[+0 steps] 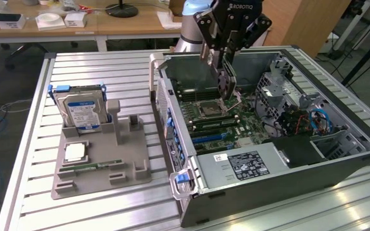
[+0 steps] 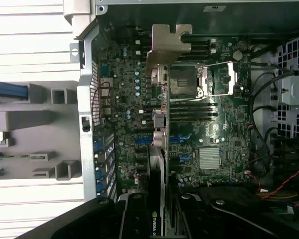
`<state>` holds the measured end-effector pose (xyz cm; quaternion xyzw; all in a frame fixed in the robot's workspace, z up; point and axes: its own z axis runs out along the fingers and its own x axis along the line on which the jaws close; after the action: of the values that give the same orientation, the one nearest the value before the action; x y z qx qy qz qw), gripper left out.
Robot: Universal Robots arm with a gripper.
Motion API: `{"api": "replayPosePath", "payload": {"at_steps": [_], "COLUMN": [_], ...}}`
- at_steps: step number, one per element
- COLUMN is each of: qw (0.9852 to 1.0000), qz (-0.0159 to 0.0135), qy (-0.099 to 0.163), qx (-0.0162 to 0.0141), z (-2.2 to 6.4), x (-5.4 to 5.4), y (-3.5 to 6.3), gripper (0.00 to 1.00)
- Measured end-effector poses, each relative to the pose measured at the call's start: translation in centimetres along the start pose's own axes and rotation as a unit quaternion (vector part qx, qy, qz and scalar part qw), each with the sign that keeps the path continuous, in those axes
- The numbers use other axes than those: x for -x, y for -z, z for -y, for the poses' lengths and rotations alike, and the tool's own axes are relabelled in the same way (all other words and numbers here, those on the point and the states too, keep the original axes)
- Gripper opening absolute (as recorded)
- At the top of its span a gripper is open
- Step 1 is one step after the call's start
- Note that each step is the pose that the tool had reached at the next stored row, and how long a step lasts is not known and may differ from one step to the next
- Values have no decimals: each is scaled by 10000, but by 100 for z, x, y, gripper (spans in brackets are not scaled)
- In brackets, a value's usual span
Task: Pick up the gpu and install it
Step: 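Pick up the gpu and move the gpu toward the slot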
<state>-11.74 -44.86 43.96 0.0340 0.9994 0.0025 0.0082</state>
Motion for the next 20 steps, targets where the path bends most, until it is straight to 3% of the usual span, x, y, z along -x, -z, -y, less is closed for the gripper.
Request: {"api": "replayPosePath", "payload": {"at_steps": [20], "qw": [10000], "qz": [0], "qy": [20], "qx": [1], "z": [-19], "x": [282], "y": [-5], "gripper": [26]}}
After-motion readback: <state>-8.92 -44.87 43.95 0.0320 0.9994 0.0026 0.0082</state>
